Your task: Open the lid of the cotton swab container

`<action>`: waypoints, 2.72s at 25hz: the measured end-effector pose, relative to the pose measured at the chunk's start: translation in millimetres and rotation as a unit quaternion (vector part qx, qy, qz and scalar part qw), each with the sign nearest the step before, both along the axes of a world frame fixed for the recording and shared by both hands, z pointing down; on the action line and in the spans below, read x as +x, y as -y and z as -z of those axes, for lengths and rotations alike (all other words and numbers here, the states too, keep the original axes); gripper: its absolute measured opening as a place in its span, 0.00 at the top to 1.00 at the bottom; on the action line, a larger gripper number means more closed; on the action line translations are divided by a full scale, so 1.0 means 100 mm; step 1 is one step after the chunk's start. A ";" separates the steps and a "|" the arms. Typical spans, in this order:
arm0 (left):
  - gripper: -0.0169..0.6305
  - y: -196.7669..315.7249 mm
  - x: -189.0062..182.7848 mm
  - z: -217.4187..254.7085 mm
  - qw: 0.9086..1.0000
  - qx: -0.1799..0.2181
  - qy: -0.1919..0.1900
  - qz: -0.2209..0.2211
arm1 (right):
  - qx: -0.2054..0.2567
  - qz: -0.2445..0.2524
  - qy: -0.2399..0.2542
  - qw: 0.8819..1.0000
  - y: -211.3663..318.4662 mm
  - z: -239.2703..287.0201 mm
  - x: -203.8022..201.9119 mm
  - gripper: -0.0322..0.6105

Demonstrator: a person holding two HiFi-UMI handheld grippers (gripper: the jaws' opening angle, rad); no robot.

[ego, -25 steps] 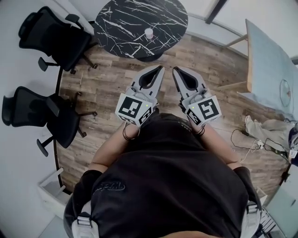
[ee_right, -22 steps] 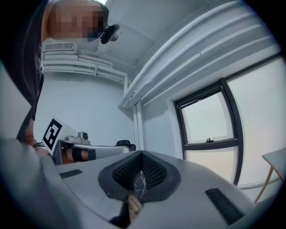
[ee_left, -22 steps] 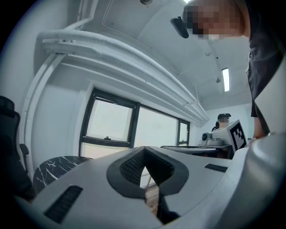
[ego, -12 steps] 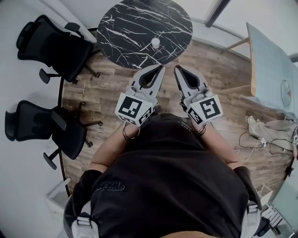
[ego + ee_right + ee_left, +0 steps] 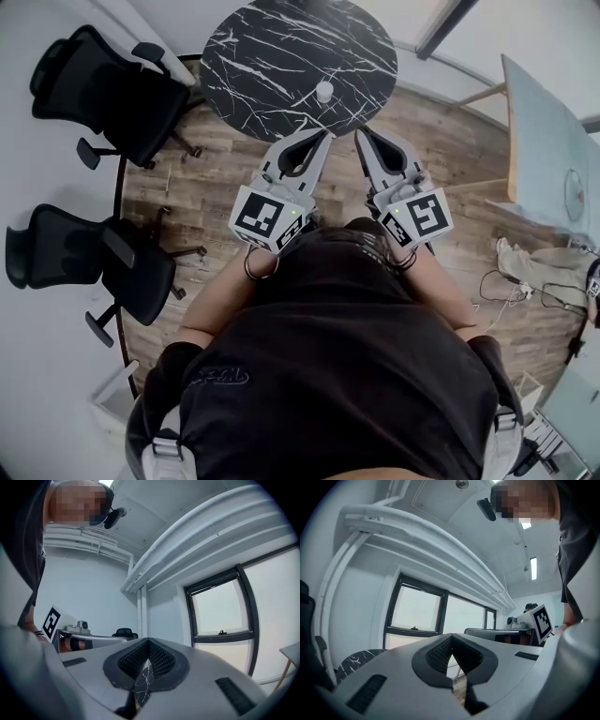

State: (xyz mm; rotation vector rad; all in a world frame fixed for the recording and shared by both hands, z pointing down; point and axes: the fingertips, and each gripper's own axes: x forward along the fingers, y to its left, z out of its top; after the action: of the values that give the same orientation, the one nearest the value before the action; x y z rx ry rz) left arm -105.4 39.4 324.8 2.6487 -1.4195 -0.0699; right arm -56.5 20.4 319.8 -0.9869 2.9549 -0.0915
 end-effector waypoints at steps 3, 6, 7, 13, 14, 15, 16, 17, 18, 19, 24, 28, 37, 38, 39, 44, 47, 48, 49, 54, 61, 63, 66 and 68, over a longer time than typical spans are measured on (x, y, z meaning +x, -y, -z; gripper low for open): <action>0.96 0.01 -0.04 0.00 1.000 0.005 -0.002 -0.003 | 0.000 0.002 0.001 1.000 0.07 0.01 -0.04 0.91; 0.96 0.05 -0.06 -0.03 1.000 0.007 -0.004 -0.002 | 0.004 0.008 -0.001 1.000 0.15 0.01 -0.06 0.92; 0.96 0.07 -0.07 -0.04 1.000 0.006 -0.006 -0.002 | 0.004 0.012 -0.002 1.000 0.17 -0.01 -0.06 0.92; 0.96 0.25 -0.08 -0.05 1.000 0.005 -0.009 0.007 | -0.004 0.040 -0.008 0.999 0.37 -0.14 -0.06 0.91; 0.96 0.28 -0.07 -0.05 1.000 0.002 -0.014 0.007 | -0.005 0.047 -0.009 0.999 0.40 -0.15 -0.06 0.91; 0.96 0.31 -0.07 -0.05 1.000 0.000 -0.020 0.007 | -0.006 0.056 -0.009 0.998 0.44 -0.16 -0.07 0.91; 0.96 0.35 -0.06 -0.05 1.000 0.000 -0.023 0.007 | -0.007 0.066 -0.010 0.998 0.47 -0.17 -0.07 0.92; 0.96 0.39 -0.05 -0.05 1.000 0.001 -0.023 0.008 | -0.008 0.075 -0.011 0.997 0.51 -0.17 -0.07 0.91; 0.96 0.44 -0.04 -0.07 1.000 0.002 -0.019 0.008 | -0.008 0.082 -0.012 0.997 0.55 -0.18 -0.06 0.92; 0.96 0.48 -0.02 -0.09 1.000 0.003 -0.015 0.008 | -0.007 0.088 -0.014 0.996 0.59 -0.19 -0.04 0.91; 0.96 0.74 0.06 -0.18 1.000 0.007 -0.003 0.009 | -0.008 0.125 -0.017 0.992 0.85 -0.27 0.07 0.91; 0.96 0.98 0.14 -0.30 1.000 0.005 0.015 0.017 | -0.011 0.147 -0.020 0.989 1.13 -0.33 0.19 0.91; 0.96 1.46 0.31 -0.70 0.997 -0.015 0.058 0.052 | -0.007 0.185 -0.028 0.982 1.63 -0.44 0.47 0.91; 0.96 1.50 0.31 -0.73 0.996 -0.015 0.062 0.057 | -0.006 0.189 -0.029 0.982 1.67 -0.44 0.50 0.91; 0.96 1.53 0.32 -0.76 0.996 -0.016 0.066 0.061 | -0.006 0.193 -0.030 0.981 1.70 -0.44 0.52 0.91; 0.96 1.67 0.32 -0.95 0.993 -0.024 0.088 0.080 | -0.004 0.214 -0.038 0.976 1.81 -0.50 0.58 0.91; 0.96 1.73 0.24 -1.07 0.992 -0.027 0.087 0.089 | -0.010 0.222 -0.040 0.974 1.85 -0.55 0.55 0.91; 0.96 1.75 0.21 -1.09 0.992 -0.023 0.084 0.090 | -0.012 0.224 -0.042 0.974 1.86 -0.57 0.53 0.91; 0.96 1.77 0.19 -1.09 0.992 -0.019 0.082 0.091 | -0.015 0.225 -0.042 0.973 1.89 -0.59 0.52 0.91; 0.96 1.86 0.07 -1.28 0.991 -0.015 0.096 0.089 | -0.034 0.220 -0.041 0.974 2.01 -0.71 0.41 0.91; 0.95 1.98 -0.05 -1.62 0.993 -0.025 0.085 0.079 | -0.052 0.216 -0.055 0.973 2.07 -0.88 0.24 0.91; 0.92 2.02 -0.07 -1.72 0.993 -0.026 0.086 0.072 | -0.052 0.215 -0.060 0.973 2.10 -0.93 0.22 0.91; 0.88 2.07 -0.11 -1.86 0.994 -0.028 0.085 0.060 | -0.054 0.208 -0.067 0.974 2.15 -0.99 0.19 0.91; 0.85 2.10 -0.13 -1.94 0.994 -0.028 0.089 0.049 | -0.057 0.203 -0.070 0.975 2.17 -1.02 0.18 0.91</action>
State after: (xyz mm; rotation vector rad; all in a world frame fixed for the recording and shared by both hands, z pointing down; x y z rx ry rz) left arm -118.4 -170.4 519.2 2.5939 -1.5803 0.1971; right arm -38.9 -197.1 421.4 -0.3946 3.2678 -0.2086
